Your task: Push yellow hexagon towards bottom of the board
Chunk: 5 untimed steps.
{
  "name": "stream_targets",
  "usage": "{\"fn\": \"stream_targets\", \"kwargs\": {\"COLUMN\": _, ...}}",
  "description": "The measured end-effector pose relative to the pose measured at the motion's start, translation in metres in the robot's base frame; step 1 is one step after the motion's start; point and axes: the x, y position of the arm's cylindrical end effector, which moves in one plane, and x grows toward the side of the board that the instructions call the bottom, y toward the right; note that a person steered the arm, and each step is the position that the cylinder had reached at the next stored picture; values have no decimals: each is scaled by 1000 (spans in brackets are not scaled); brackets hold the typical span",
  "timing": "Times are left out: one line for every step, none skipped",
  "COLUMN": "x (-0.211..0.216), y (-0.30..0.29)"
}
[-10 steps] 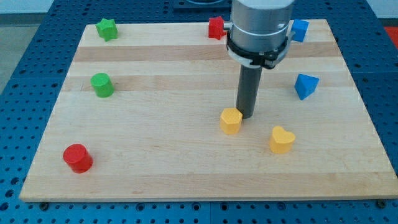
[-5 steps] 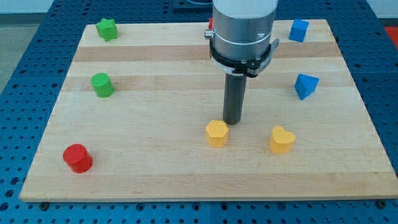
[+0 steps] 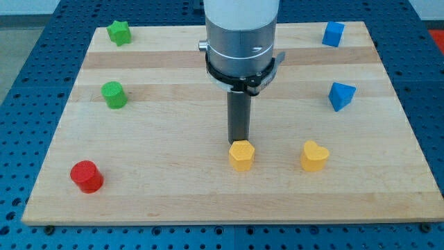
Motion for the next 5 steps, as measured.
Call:
{"fn": "stream_targets", "kwargs": {"x": 0, "y": 0}}
{"fn": "stream_targets", "kwargs": {"x": 1, "y": 0}}
{"fn": "stream_targets", "kwargs": {"x": 4, "y": 0}}
{"fn": "stream_targets", "kwargs": {"x": 11, "y": 0}}
{"fn": "stream_targets", "kwargs": {"x": 15, "y": 0}}
